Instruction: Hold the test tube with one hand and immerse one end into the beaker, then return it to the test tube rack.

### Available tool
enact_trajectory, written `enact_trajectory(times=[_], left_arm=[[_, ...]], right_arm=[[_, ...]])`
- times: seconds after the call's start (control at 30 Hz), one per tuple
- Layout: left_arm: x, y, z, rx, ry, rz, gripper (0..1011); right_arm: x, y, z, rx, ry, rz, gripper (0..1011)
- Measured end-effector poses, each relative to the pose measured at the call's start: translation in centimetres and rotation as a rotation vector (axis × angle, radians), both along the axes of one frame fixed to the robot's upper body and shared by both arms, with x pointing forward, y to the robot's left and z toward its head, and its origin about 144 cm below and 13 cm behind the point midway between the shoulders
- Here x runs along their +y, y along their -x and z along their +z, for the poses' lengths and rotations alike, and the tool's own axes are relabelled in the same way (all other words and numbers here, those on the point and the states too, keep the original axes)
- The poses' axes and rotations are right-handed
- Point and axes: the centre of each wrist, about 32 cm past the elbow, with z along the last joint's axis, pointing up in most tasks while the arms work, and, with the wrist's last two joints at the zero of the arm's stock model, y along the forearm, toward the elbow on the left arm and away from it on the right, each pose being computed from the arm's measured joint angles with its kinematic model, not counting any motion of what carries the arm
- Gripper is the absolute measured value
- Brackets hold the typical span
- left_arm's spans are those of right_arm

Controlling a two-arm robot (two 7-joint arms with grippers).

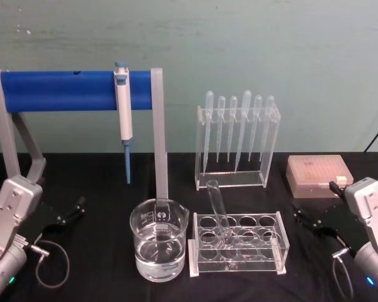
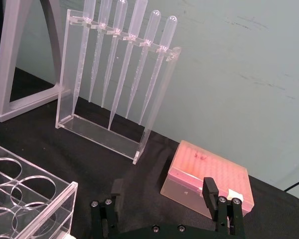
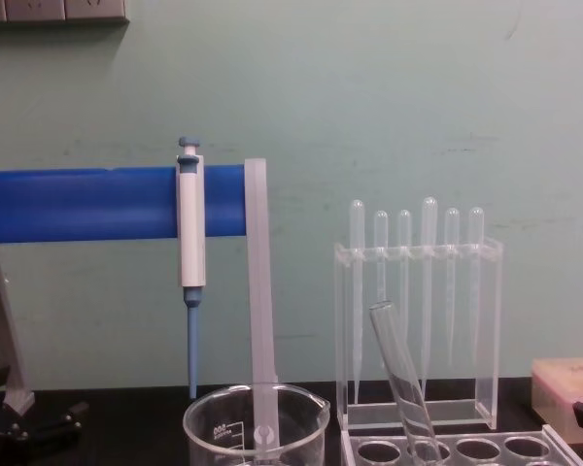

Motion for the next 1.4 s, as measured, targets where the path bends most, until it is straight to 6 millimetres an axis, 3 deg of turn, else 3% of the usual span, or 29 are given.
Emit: enact_trajectory(times=[1.4], left_arm=[[0.0, 0.0, 0.0, 0.0, 0.0, 0.0, 1000]], right_arm=[[0.0, 0.0, 0.0, 0.0, 0.0, 0.0, 1003]])
